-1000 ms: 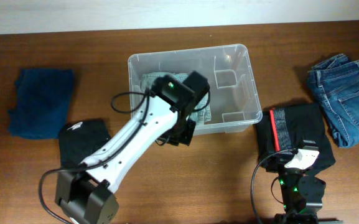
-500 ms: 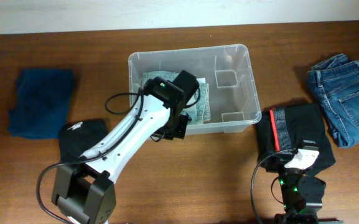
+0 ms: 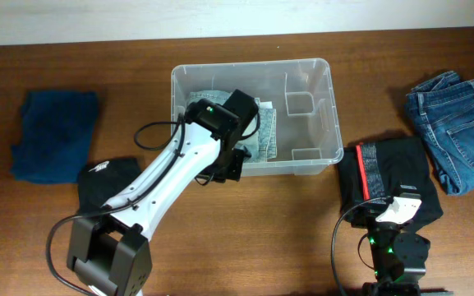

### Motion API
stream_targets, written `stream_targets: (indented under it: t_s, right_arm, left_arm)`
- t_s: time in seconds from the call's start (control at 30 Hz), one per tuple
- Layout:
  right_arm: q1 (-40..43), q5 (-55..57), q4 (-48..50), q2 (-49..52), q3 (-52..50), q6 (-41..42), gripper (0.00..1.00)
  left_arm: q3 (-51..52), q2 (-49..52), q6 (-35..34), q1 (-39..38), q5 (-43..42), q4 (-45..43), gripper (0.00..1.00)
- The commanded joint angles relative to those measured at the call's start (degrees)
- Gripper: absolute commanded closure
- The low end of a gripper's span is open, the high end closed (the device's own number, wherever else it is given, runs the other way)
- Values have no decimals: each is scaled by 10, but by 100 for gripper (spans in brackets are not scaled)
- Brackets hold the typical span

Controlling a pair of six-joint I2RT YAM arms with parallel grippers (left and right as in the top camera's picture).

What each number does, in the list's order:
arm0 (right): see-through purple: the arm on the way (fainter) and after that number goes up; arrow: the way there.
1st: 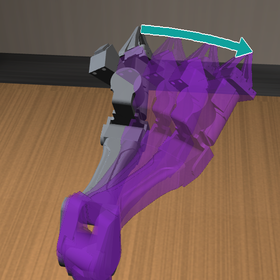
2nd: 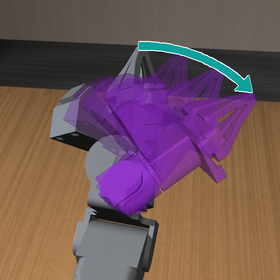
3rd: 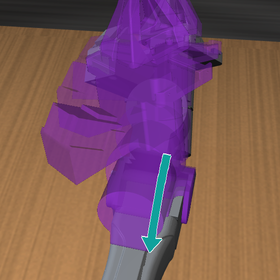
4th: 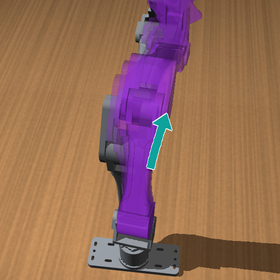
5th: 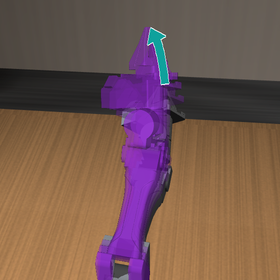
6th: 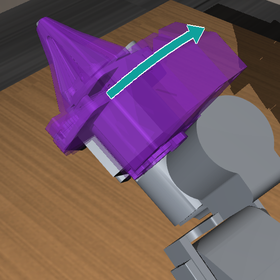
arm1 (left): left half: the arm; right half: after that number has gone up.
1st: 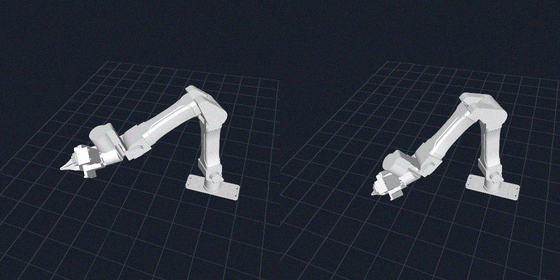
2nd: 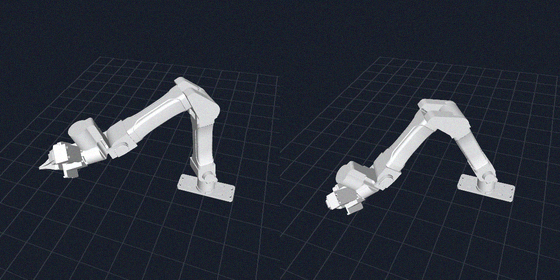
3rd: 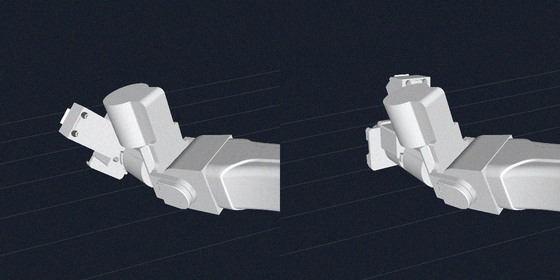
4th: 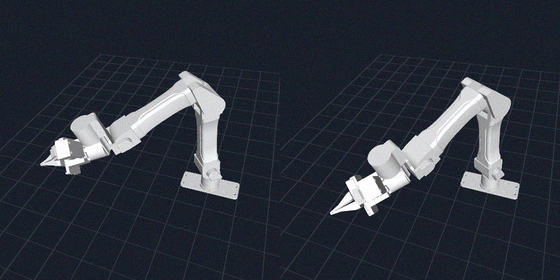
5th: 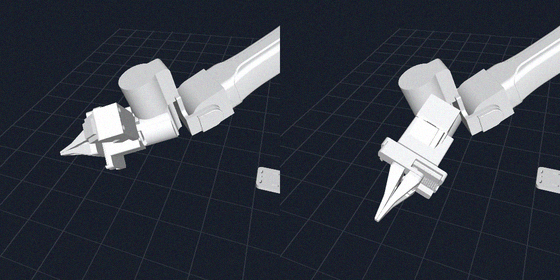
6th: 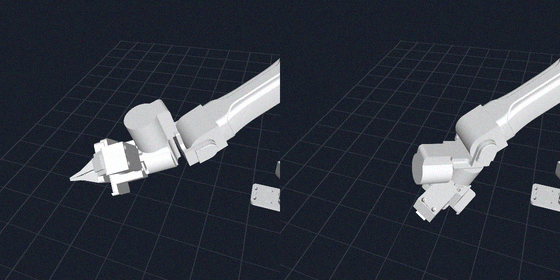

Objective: Pack container
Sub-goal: 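Open the left gripper and withdraw it from the container, then move the left gripper over the dark teal shirt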

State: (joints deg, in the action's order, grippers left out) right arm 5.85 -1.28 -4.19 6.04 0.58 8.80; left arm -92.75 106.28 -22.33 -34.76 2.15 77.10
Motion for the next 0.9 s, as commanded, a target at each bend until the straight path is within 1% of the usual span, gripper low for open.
stream_targets:
  t_s: [0.0,0.1,0.2,0.27,0.3,0.33,0.37,0.4,0.43,0.53,0.6,0.7,0.8,0.87]
  right_arm:
    - [-3,5,-3,-4,-3,-2,1]
    - [-3,5,-3,-4,-3,-2,1]
    - [-3,5,-3,-4,-3,-2,1]
    - [-3,5,-3,-4,-3,-2,1]
    - [-3,5,-3,-4,-3,-2,1]
    - [-3,5,-3,-4,-3,-2,2]
    - [-3,5,-3,-4,-3,-2,1]
    - [-3,5,-3,-4,-3,-2,2]
    - [-3,5,-3,-4,-3,-2,1]
    - [-3,5,-3,-4,-3,-2,1]
    - [-3,5,-3,-4,-3,-2,1]
    - [-3,5,-3,-4,-3,-2,1]
    - [-3,5,-3,-4,-3,-2,1]
    - [-3,5,-3,-4,-3,-2,1]
  left_arm:
    - [-54,-34,1,16,-6,27,100]
    - [-94,-55,1,50,5,43,100]
    - [-122,-79,1,106,30,50,100]
    - [-124,-96,1,151,49,50,99]
    - [-124,-107,1,202,74,54,97]
    - [-124,-109,1,223,83,56,89]
    - [-124,-108,1,274,96,60,78]
    - [-123,-106,3,298,102,59,70]
    - [-123,-106,5,316,101,59,65]
    - [-123,-104,5,374,108,50,30]
    - [-123,-104,5,406,119,37,2]
    - [-123,-104,16,460,123,4,1]
    - [-123,-104,16,483,123,-7,1]
    - [-123,-104,29,491,123,-17,1]
